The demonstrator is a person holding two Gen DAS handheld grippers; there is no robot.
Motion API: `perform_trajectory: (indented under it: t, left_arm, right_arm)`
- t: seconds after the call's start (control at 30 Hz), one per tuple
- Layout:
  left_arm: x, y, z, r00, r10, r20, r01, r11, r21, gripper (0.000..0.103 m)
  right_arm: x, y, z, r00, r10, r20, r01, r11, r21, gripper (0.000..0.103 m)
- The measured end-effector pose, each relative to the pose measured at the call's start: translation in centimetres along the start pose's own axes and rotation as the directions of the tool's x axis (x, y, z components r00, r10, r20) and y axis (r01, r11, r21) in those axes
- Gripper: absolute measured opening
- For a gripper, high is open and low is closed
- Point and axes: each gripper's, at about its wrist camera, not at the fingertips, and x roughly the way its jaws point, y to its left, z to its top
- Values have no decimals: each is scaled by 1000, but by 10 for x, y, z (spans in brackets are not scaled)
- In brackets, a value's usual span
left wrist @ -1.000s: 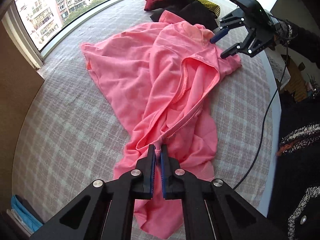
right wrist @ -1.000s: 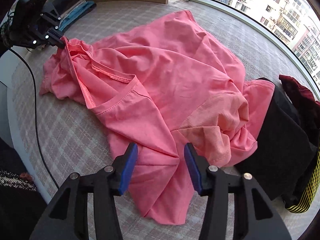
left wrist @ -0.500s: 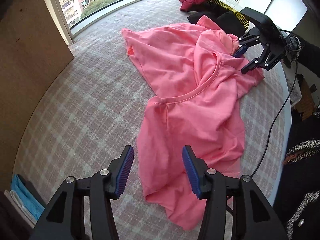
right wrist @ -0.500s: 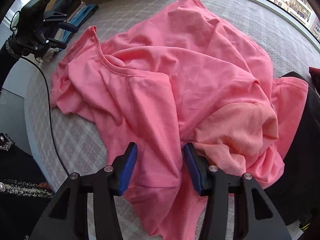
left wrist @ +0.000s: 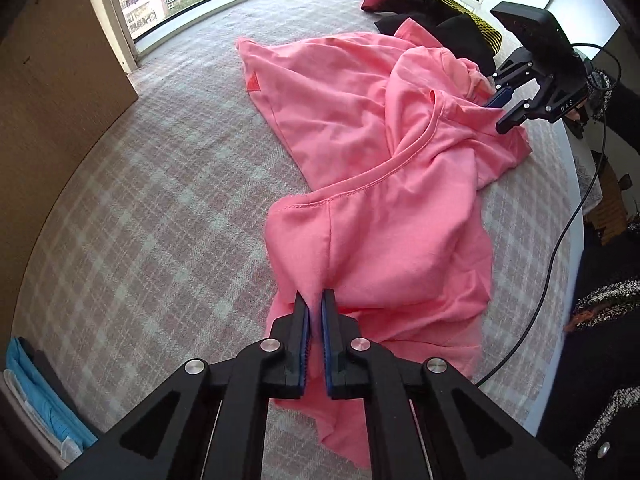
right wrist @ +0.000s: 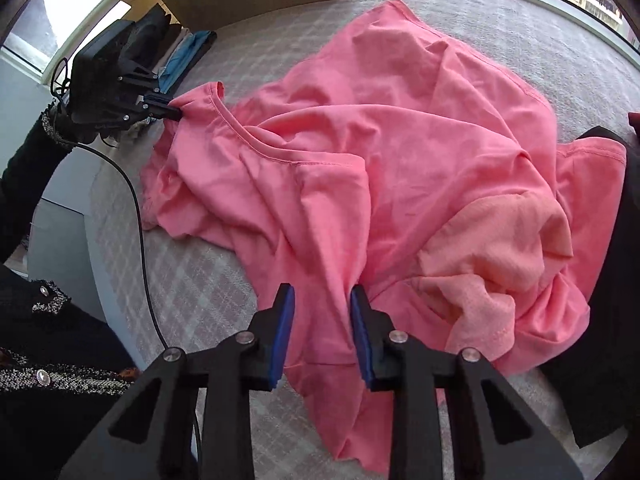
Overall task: Fold clothes
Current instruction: 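Grasp the T-shirt hem with the left tool while the right tool grasps the shoulder, then lift the pink T-shirt up with both tools, holding it hanging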
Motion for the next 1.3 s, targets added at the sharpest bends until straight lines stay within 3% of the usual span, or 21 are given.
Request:
perform_trajectory:
  t: [0.03,0.07,0.1,0.27,0.3,0.37,0.4,0.43,0.47,0.63,0.73,0.83,0.93,1.03,1.17,1.2,1.3]
  left_arm:
    - [-3,3,-1,1000,-10,6,10,1000,-18,33]
    - [-4,4,-1,1000,-1,8,2,1000,-31,42]
    - [-4,6,0,1000,-1,7,1,1000,-31,50]
    - [20,9,9,998,-4,-56,3,1000,-26,50]
    - [27,10,9,997,-6,-79,4,1000,-27,49]
    - [37,11,8,993,-5,-118,3,1000,-25,23]
    - [39,11,6,992,2,-123,-5,1000,-25,0]
    - [37,11,5,994,6,-112,-9,1000,-29,1]
    - [30,8,3,996,7,-86,-10,999,-32,1]
    - [-23,-7,4,995,78,64,-73,994,-79,1]
    - [-72,-16,13,969,184,163,-167,979,-115,1]
    - [-128,-30,32,913,299,279,-282,954,-100,1]
    - [-192,-47,62,835,396,383,-398,914,-78,1]
    - [-265,-69,83,737,476,480,-492,865,-103,1]
    - [-361,-110,85,587,556,589,-582,795,-170,1]
    - [-380,-120,81,562,563,606,-589,787,-185,1]
    - [-426,-151,68,484,599,638,-624,747,-227,1]
  right_arm:
    - [0,-2,2,1000,-29,-2,29,1000,8,37]
    - [0,-4,4,999,-50,-3,50,999,17,46]
    - [0,-5,6,999,-50,1,50,998,25,47]
    - [10,-11,17,999,-36,-14,36,999,33,47]
    - [9,-11,16,999,-33,-9,34,999,27,47]
    - [8,-9,14,1000,-30,-1,30,999,14,47]
    - [6,-8,12,999,-33,0,33,999,11,45]
    - [5,-8,10,999,-38,-2,38,999,11,28]
    - [3,-8,7,999,-43,-4,43,999,10,1]
    - [-31,14,3,992,-109,66,110,994,-14,2]
    - [-82,34,8,963,-202,176,210,977,-26,2]
    - [-147,54,22,898,-310,314,336,941,-32,2]
    - [-224,77,40,792,-417,446,475,880,-22,2]
    - [-303,115,48,673,-478,565,578,816,2,2]
    - [-396,175,34,523,-487,699,650,759,42,2]
    - [-415,191,28,492,-480,726,658,751,50,2]
    - [-461,231,7,429,-451,782,667,742,62,2]
